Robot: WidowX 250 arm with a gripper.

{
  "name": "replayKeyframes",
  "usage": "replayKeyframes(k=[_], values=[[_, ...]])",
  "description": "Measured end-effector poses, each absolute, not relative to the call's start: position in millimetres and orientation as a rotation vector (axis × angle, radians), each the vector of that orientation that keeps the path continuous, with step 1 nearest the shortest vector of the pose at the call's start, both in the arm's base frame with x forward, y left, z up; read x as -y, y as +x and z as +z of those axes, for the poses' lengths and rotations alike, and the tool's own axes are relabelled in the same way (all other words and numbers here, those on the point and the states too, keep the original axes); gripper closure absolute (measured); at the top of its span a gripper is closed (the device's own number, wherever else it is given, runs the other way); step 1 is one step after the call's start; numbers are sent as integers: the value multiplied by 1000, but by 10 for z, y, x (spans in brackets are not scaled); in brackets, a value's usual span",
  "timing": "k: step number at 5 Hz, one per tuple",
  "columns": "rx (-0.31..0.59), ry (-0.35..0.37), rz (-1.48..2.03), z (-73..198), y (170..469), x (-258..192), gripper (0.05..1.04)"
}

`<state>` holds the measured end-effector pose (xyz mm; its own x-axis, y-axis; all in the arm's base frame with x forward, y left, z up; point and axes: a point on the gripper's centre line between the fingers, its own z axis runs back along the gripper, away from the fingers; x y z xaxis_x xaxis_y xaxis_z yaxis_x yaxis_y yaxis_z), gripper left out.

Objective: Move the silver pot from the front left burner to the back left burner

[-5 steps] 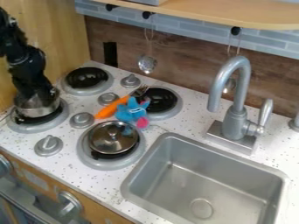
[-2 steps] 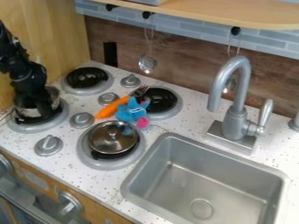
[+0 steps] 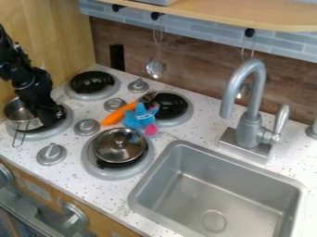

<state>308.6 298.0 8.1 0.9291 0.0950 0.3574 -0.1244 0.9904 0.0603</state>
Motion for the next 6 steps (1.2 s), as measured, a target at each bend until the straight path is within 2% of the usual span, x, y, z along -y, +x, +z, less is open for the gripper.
replayKeyframes(k=[1,2,3,4,6], values=[[377,110,75,84,3104,-3008,982],[394,182,-53,114,3151,-3073,986],[435,219,-178,192,3349,-3007,986],[466,234,-273,283,3599,-2854,986],[551,201,-338,475,4030,-2488,986]])
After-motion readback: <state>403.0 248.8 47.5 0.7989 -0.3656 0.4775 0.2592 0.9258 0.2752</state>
